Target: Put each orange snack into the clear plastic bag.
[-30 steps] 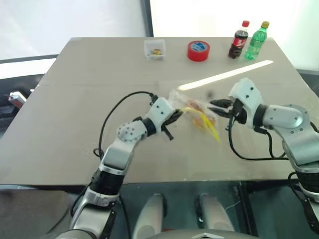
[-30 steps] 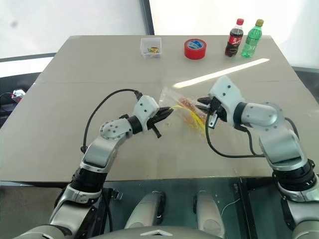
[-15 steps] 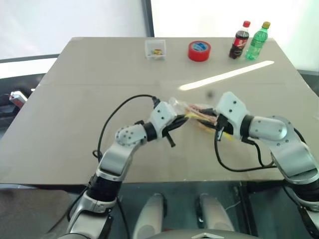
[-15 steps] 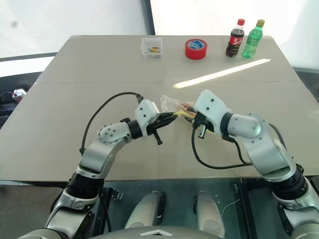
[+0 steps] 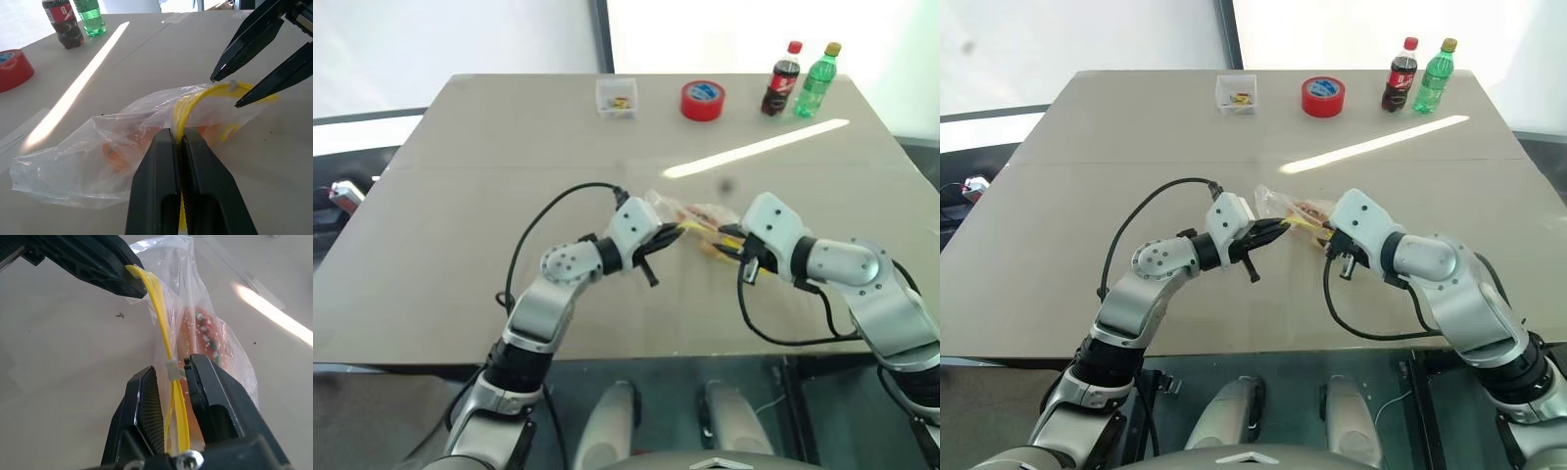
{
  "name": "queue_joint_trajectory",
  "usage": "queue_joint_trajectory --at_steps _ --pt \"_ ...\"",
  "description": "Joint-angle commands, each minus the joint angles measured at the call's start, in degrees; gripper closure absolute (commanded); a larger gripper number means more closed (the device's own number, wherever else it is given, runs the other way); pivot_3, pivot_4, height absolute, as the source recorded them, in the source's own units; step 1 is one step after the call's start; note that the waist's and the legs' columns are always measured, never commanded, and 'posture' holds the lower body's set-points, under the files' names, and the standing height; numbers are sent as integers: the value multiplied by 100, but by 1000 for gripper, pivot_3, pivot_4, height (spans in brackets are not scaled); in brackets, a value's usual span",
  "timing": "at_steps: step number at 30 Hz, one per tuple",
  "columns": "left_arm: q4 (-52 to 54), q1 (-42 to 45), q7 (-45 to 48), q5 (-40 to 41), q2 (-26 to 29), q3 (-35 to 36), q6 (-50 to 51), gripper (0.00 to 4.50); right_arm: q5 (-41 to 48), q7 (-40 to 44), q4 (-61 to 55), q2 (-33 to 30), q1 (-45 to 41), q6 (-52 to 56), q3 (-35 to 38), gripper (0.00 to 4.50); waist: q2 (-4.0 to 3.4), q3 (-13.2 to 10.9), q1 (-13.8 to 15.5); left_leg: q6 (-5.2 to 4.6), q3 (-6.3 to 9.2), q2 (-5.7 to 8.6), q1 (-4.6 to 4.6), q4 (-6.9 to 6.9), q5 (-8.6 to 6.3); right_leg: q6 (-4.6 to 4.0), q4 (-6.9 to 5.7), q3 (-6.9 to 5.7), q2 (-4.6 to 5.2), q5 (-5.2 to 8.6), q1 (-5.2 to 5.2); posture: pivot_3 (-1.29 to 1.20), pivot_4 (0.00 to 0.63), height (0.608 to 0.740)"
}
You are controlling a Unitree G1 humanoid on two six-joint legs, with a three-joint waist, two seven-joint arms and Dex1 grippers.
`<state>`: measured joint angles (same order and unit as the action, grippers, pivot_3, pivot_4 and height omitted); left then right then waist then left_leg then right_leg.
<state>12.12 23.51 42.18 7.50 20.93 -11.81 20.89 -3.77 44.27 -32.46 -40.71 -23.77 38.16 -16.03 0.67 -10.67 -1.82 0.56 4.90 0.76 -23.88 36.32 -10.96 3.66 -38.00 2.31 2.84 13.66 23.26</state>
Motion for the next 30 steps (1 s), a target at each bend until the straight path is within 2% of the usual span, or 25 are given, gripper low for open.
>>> queue_joint_trajectory --at_steps 1,8,10,12,13,23,30 --pt "96 83 -19 14 -3 -20 -112 4500 -26 -30 -72 -29 1 -73 50 3357 0 0 0 0 0 0 0 0 0 1 0 0 0 0 0 0 150 740" --pt "127 53 -41 8 -7 -30 -99 4500 -42 3 -45 -19 24 -106 23 3357 0 0 0 0 0 0 0 0 0 2 0 0 0 1 0 0 150 740" --pt "129 55 -45 4 -9 -36 -99 4500 -40 9 -30 -17 10 -117 24 3755 0 0 0 0 0 0 0 0 0 2 0 0 0 1 0 0 150 740" --pt "118 61 -44 8 -7 -28 -103 4500 -40 14 -12 -19 -14 -130 27 4439 0 0 0 0 0 0 0 0 0 2 0 0 0 1 0 0 150 740" --pt "115 62 -46 7 -7 -27 -104 4500 -39 15 -7 -23 -18 -138 30 4481 0 0 0 0 0 0 0 0 0 2 0 0 0 1 0 0 150 740" --pt "7 34 -90 -98 37 -20 -202 4500 -121 -40 -7 -122 77 -99 113 4481 0 0 1 0 0 0 0 0 0 5 0 0 0 3 0 0 150 740" --pt "-282 59 -421 -438 165 109 -324 4500 -149 -17 -55 -472 387 21 310 4481 0 0 12 0 0 0 0 0 0 5 2 0 1 3 -1 0 150 740"
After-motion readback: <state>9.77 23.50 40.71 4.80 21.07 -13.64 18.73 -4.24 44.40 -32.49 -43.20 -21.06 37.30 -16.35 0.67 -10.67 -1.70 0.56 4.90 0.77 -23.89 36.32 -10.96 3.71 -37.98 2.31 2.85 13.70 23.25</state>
